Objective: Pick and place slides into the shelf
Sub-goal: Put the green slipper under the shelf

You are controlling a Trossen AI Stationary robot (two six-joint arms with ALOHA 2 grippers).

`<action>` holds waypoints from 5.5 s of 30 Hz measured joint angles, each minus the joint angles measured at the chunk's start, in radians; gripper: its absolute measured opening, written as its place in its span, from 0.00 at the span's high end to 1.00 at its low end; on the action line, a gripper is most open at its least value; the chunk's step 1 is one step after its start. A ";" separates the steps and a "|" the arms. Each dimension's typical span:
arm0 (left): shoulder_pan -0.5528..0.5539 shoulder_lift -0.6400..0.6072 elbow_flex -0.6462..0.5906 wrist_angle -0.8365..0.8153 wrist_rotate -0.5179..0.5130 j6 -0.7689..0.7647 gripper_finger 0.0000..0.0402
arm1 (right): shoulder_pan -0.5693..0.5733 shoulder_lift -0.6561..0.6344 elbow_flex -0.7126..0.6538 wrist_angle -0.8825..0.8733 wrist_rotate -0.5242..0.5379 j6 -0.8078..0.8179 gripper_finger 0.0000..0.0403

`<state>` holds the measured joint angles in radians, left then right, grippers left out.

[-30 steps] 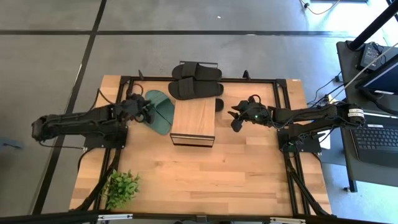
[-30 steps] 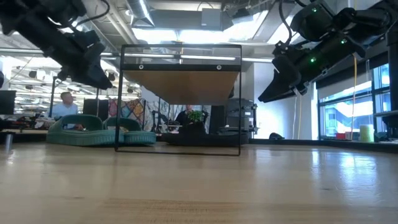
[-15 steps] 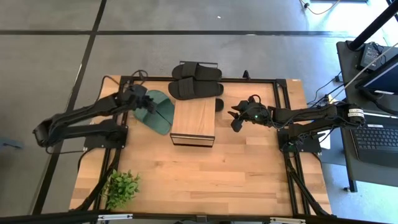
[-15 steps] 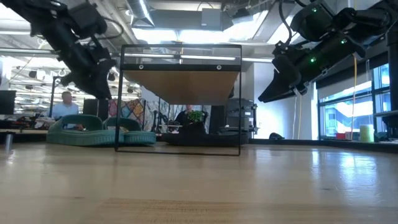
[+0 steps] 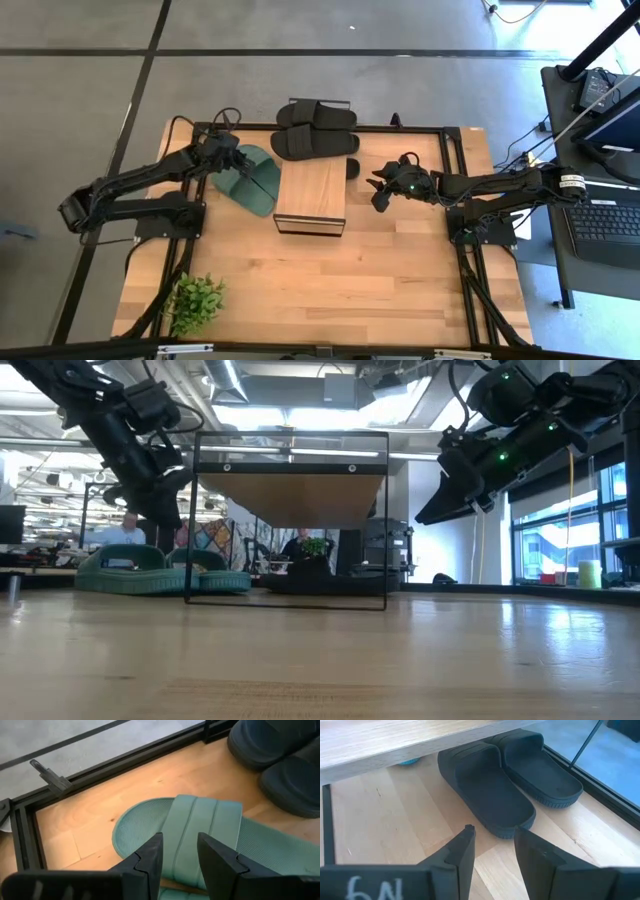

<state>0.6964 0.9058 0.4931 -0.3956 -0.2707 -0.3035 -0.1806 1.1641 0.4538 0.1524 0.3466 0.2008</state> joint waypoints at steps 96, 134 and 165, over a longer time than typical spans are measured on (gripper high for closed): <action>-0.285 0.218 0.175 -0.176 -0.503 0.235 1.00 | 0.000 0.000 0.000 -0.007 0.000 -0.024 0.66; -0.712 0.221 0.773 -0.761 -0.747 0.057 1.00 | -0.015 0.000 0.001 0.238 -0.237 0.370 0.52; -0.861 0.566 0.773 0.298 -0.856 1.022 1.00 | 0.074 0.000 0.147 0.434 -0.317 0.469 0.47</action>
<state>-0.1646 1.4715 1.2663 -0.0979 -1.1267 0.7189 -0.1066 1.1637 0.6010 0.5862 0.0299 0.6697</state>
